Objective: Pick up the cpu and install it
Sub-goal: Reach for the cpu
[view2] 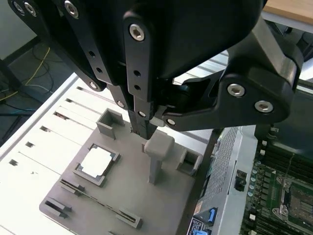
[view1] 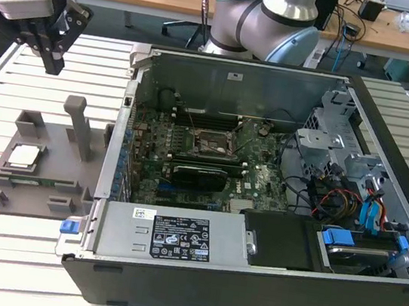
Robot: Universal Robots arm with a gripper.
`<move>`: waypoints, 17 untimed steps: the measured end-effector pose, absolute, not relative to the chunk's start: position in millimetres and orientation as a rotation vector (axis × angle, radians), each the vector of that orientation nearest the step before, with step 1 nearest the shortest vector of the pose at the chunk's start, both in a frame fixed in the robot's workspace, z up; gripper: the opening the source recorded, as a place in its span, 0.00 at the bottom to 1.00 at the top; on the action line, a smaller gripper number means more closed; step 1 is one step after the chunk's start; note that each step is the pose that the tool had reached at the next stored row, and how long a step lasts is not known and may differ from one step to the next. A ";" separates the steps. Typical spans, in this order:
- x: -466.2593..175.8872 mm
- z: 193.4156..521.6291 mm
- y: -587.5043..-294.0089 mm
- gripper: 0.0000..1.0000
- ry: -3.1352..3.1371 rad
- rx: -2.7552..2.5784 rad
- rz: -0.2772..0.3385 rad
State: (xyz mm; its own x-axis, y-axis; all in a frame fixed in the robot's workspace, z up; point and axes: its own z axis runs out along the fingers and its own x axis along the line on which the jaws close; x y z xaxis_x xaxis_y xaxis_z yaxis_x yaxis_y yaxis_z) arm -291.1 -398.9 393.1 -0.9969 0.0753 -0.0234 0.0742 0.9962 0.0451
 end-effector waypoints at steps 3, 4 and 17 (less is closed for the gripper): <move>-299.1 393.1 -398.8 0.11 3.114 0.117 0.069; -300.9 393.0 -398.8 0.11 3.114 0.117 0.069; -330.8 393.0 -398.9 0.11 3.114 0.117 0.069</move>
